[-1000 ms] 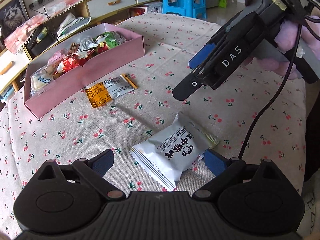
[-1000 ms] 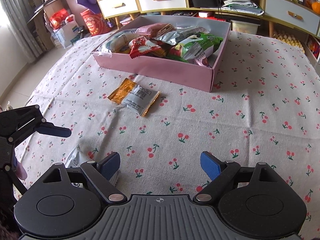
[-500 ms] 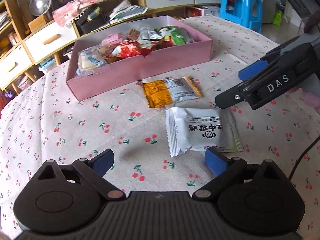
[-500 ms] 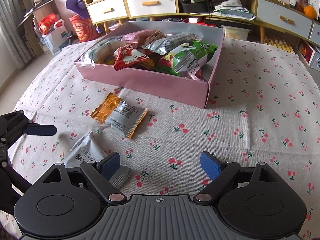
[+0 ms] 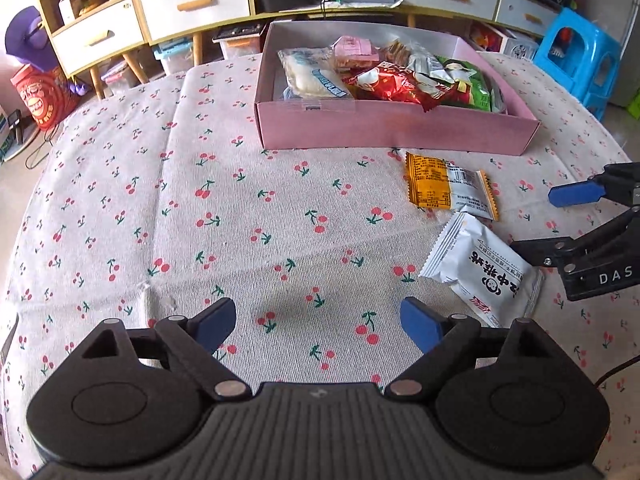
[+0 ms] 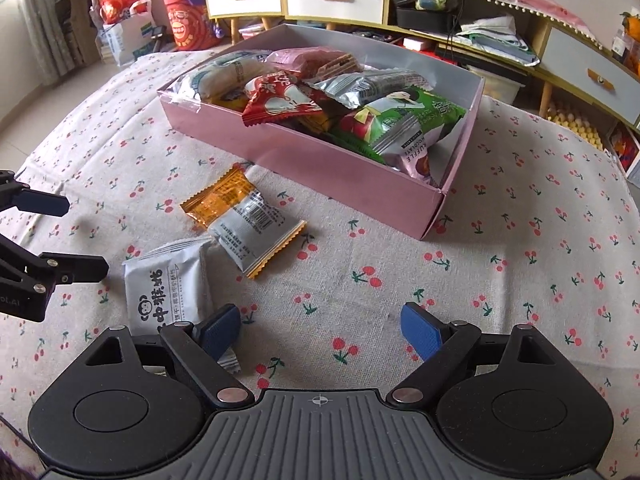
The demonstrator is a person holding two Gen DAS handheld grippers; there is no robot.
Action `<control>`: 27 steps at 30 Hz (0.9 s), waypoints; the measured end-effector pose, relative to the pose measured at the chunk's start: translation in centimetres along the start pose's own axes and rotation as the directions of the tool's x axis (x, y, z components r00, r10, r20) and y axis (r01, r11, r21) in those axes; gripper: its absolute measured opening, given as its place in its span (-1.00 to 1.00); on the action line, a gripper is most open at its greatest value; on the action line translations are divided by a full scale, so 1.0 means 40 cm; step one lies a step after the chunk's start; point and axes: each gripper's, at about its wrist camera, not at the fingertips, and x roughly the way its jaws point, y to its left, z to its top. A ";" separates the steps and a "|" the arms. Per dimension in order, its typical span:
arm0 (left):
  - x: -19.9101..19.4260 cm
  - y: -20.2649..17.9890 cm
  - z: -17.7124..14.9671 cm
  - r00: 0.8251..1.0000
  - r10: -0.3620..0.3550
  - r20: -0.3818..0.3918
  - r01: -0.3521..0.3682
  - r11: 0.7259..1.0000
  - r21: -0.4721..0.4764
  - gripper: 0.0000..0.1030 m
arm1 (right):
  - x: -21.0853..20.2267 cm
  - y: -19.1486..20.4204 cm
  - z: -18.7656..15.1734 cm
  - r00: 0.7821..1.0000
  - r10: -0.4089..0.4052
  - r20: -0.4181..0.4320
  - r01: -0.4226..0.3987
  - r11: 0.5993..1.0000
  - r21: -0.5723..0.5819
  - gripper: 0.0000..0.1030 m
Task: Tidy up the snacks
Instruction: 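Grasp the white pastry bag with the left tool while the right tool grasps the orange packet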
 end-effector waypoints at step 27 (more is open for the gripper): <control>-0.004 -0.038 -0.013 0.989 -0.115 -0.095 0.088 0.963 -0.255 0.84 | 0.045 0.042 0.103 0.998 0.042 0.047 -0.040 0.999 -0.024 0.73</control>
